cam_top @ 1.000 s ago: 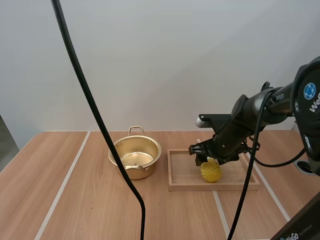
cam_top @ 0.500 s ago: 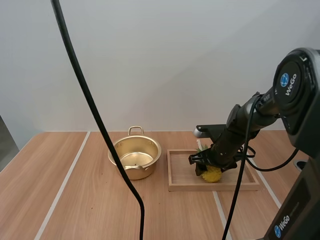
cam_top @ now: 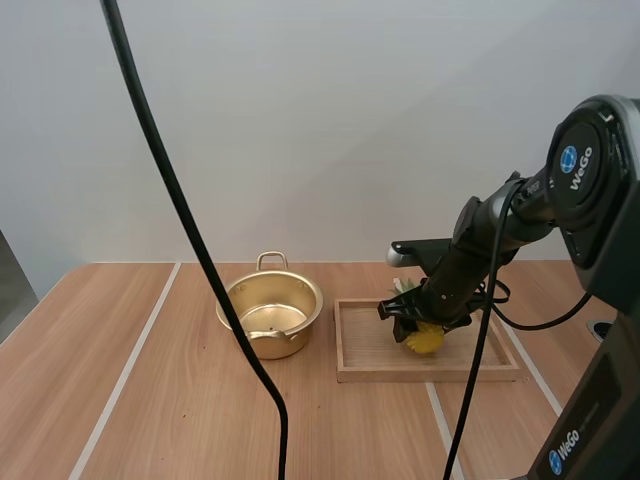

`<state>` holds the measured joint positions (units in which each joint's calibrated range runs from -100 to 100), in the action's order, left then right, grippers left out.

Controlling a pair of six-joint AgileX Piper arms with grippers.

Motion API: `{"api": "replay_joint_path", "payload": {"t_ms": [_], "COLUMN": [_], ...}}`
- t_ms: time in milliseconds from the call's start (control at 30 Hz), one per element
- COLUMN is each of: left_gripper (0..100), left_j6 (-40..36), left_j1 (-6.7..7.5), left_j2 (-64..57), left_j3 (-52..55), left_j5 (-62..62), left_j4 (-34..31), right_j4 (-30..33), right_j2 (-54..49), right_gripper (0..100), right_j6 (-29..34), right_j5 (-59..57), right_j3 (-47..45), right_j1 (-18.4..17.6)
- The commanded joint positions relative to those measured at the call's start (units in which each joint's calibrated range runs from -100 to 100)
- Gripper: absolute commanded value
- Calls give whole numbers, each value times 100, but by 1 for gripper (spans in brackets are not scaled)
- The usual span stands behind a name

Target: Open the pot, put the pineapple inside, and close it

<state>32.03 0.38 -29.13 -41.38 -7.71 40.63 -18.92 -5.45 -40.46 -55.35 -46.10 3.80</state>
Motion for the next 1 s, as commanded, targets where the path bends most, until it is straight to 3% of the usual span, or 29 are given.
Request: {"api": "replay_joint_path", "payload": {"t_ms": [0,333,700,967], "left_gripper": [0,0,0,0], "left_j6": [15,165,229,229], "left_j1": [7,7,7,7], "left_j2": [-4,-4,-4,-4], "left_j3": [-20,-20,-20,-20], "left_j5": [-45,-61,-447,-447], "left_j4": [33,23,23,23], "right_j4": [33,-638,-689,-706], "right_j2": [-129,-1572,-4104,-4521], "right_gripper": [0,0,0,0], "right_j6": [-13,-13,-49,-49], "right_j5": [-314,-89,3114,3023], "right_j3": [296,1481,2010,2079], "right_j1": [-5,-5,-5,63]}}
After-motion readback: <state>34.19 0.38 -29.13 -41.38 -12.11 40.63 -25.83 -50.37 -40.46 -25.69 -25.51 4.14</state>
